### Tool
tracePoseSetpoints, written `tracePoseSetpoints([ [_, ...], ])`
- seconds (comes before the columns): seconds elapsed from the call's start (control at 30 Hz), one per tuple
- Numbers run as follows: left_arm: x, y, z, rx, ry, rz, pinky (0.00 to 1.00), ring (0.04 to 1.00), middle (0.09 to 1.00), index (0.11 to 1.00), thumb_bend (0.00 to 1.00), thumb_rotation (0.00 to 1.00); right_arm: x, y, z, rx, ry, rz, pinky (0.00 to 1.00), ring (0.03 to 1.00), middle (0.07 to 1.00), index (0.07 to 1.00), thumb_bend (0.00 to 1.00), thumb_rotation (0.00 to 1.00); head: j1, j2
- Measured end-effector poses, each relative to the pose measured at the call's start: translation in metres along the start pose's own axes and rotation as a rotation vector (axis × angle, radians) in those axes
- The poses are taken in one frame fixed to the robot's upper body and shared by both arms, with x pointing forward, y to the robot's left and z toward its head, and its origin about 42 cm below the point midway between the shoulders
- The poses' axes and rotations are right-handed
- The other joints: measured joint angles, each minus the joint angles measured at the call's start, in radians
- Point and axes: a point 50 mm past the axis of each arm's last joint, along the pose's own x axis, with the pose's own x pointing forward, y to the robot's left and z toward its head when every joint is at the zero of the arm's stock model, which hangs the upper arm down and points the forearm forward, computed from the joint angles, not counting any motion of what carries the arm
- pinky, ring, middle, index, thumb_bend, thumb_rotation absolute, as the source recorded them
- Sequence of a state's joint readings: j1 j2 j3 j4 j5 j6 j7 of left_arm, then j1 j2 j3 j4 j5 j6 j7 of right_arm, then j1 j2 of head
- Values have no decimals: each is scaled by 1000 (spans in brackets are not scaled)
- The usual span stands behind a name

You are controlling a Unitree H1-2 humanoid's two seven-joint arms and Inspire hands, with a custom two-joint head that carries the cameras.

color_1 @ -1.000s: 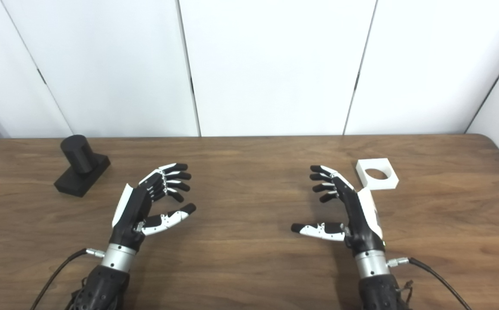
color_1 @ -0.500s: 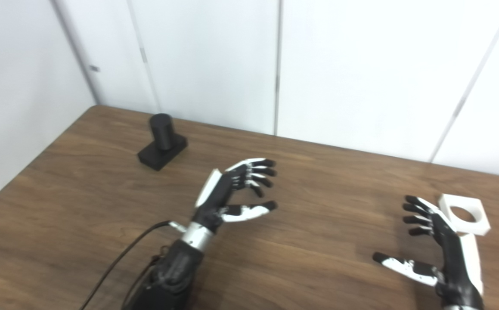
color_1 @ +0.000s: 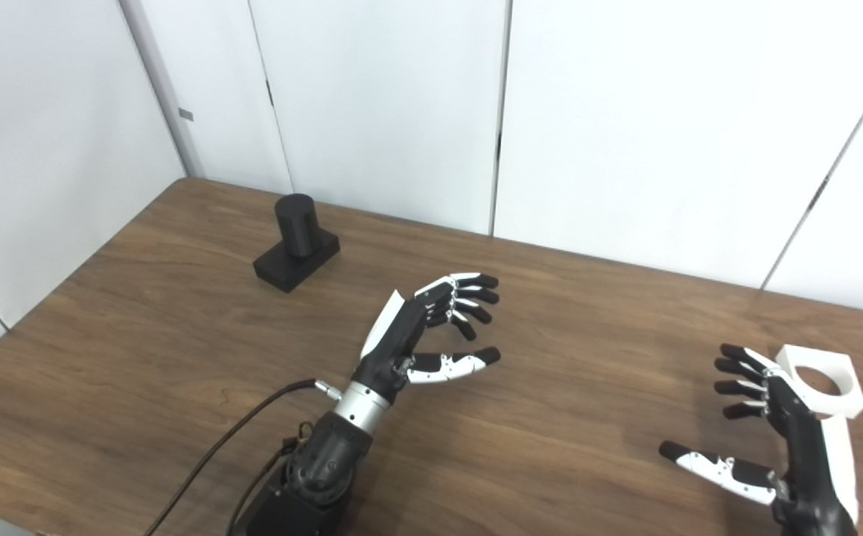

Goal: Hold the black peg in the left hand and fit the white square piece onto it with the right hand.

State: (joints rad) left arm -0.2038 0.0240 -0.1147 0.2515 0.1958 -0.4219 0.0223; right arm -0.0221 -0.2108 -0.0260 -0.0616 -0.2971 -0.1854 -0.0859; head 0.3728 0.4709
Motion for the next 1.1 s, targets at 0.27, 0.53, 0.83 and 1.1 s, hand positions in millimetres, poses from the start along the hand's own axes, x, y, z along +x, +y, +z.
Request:
tracePoseSetpoints([
  [0.27,-1,6,2,14,11,33,519,658,717,683,730,35,1,0,2,2,10,0,519,647,725,756,605,0,5,-3],
  [0.53,-4,49,11,169,42,64,494,605,655,638,736,68,0,0,7,3,21,3,507,642,723,750,605,0,9,-2],
  [0.83,0,95,27,302,88,117,504,633,691,666,769,104,0,1,9,9,18,5,513,644,721,743,609,0,6,-5],
  [1.1,7,115,32,372,127,178,540,661,719,682,793,127,1,-2,12,8,22,-1,518,643,719,742,606,0,8,-6],
])
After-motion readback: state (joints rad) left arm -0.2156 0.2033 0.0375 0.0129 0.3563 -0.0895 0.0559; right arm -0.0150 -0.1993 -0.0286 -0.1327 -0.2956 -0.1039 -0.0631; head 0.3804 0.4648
